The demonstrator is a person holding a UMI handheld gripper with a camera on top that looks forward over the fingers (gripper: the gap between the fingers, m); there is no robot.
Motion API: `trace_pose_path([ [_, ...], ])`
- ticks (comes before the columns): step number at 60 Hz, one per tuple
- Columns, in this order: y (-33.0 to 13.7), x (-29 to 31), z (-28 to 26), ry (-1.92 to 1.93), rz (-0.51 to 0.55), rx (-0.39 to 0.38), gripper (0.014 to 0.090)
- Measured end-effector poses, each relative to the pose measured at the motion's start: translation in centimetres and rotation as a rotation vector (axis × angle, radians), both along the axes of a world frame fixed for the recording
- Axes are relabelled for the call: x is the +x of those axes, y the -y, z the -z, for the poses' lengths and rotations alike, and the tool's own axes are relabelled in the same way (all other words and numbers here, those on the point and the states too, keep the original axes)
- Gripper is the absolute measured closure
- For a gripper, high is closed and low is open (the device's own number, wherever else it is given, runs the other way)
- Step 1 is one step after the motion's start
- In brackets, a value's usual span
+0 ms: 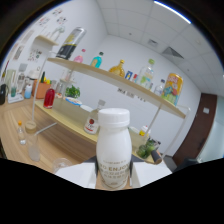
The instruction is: Make me a cup of Mount Fuji.
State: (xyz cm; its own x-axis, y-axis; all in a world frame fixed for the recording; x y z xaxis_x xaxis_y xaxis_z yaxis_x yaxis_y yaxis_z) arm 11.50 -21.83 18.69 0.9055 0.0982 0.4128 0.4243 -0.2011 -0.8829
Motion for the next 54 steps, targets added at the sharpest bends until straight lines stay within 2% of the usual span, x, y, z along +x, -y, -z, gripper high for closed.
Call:
trace_pose_path([
  [8,-0.6,1.8,3.9,-0.295,0.094,-0.056,0.0559],
  [25,-1.8,2.1,12.2,-0.46,0.145,-0.188,0.0558],
  [54,-0.6,2.6,14.4,-0.428,0.16,-0.256,0.0531],
])
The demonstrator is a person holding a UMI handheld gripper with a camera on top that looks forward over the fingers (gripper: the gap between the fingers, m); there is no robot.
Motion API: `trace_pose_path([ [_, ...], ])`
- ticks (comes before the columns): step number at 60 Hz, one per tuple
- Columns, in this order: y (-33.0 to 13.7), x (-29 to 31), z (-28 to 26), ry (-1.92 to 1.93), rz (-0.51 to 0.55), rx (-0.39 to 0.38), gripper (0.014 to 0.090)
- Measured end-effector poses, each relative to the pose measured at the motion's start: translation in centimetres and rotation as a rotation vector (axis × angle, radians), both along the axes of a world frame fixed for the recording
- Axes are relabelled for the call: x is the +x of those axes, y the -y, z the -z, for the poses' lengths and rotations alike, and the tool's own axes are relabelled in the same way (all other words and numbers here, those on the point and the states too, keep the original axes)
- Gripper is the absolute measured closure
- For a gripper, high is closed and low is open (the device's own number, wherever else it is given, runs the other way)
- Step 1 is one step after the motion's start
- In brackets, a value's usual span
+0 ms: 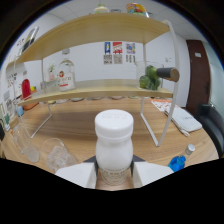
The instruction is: Make me a cup of Mount Fuji.
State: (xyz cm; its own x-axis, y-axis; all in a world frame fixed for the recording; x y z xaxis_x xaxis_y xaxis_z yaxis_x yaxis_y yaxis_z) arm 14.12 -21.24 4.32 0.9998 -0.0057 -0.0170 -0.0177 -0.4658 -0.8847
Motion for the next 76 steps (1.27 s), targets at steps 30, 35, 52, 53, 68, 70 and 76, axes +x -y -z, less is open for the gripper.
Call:
trace_pose_path([
  [30,7.0,-2.6,-9.3,0.049,0.117,-0.058,0.0195],
  [35,8.5,-4.9,-9.8,0.044,0.11,-0.104,0.0192],
  [52,10.3,-11.4,-11.2,0.028,0.09,-0.143,0.019],
  [53,10.3,-11.7,-11.3,0.027,0.089,-0.143,0.0189],
  [68,11.2,-13.0,-11.3,0.042,0.087,-0.16,0.0187],
  [70,11.2,-13.0,-11.3,0.049,0.088,-0.158,0.0186],
  [76,11.2,-13.0,-11.3,0.056,0.093,-0.162,0.0186],
])
